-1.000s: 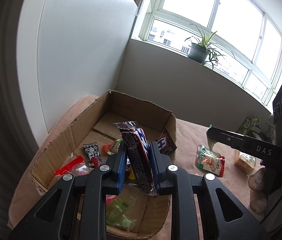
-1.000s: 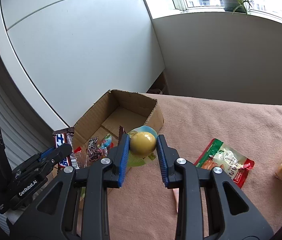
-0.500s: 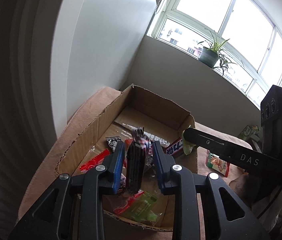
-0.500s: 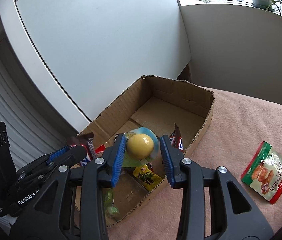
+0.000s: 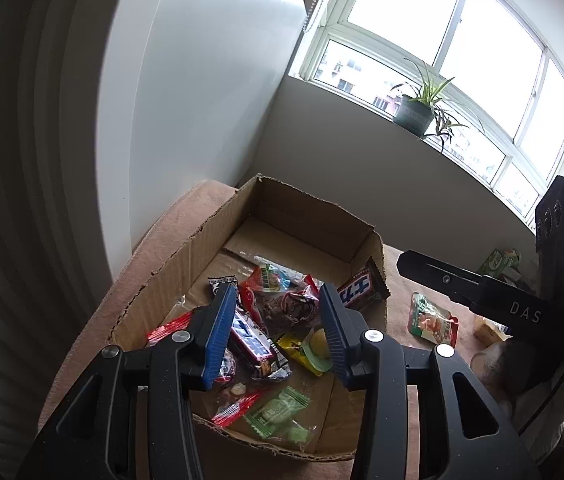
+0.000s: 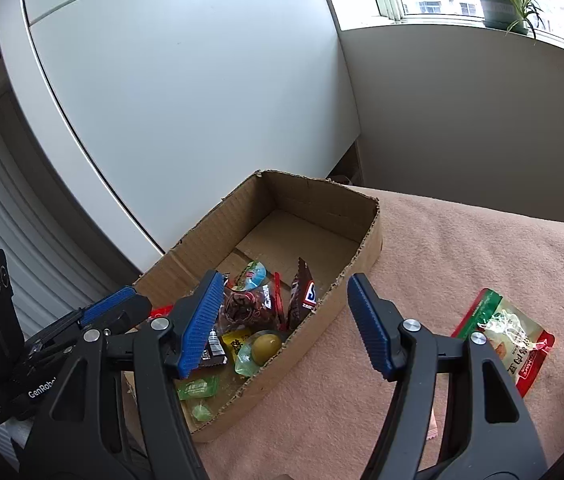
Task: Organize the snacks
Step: 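Release the chocolate bar into the box while right drops the egg candy, then grasp the pink candy with left tool while right approaches the red-green snack bag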
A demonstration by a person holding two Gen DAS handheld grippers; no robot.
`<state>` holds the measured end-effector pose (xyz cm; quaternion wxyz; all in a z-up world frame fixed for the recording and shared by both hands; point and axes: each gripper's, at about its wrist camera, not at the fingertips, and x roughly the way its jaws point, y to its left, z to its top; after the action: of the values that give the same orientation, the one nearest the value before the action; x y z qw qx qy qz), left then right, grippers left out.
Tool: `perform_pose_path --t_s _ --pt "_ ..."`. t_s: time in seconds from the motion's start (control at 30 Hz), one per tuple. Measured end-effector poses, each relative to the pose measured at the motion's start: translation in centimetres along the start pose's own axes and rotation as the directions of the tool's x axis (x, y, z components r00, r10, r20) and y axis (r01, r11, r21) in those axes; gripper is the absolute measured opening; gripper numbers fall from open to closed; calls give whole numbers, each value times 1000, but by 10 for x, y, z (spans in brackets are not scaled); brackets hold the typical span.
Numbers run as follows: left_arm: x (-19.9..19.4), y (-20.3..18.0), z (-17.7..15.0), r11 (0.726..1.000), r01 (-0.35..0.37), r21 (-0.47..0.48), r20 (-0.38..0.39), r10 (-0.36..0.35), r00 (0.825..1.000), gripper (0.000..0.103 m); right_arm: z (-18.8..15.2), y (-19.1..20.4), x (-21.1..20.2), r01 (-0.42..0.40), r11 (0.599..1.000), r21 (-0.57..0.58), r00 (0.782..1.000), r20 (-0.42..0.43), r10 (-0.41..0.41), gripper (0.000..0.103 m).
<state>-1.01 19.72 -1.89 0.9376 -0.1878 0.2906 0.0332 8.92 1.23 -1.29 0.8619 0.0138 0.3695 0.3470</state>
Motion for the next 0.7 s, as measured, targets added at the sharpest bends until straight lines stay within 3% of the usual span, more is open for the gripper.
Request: perform_pose_path --t_s 0.3,0.43,0.57,0.7 --pt "4 -39 -5 996 51 66 -19 -50 999 42 2 -47 -29 93 996 -2 996 15 -93 67" --pt "7 -63 -11 990 97 103 -37 -94 995 42 0 -94 -40 146 987 66 989 1 -147 67" --pt "11 -96 -19 976 156 154 -73 -147 987 42 -8 -142 -37 150 973 178 988 -64 -140 67" --pt "27 -128 -35 957 211 197 -148 -183 972 42 -16 -163 -30 116 970 213 989 -114 -93 67"
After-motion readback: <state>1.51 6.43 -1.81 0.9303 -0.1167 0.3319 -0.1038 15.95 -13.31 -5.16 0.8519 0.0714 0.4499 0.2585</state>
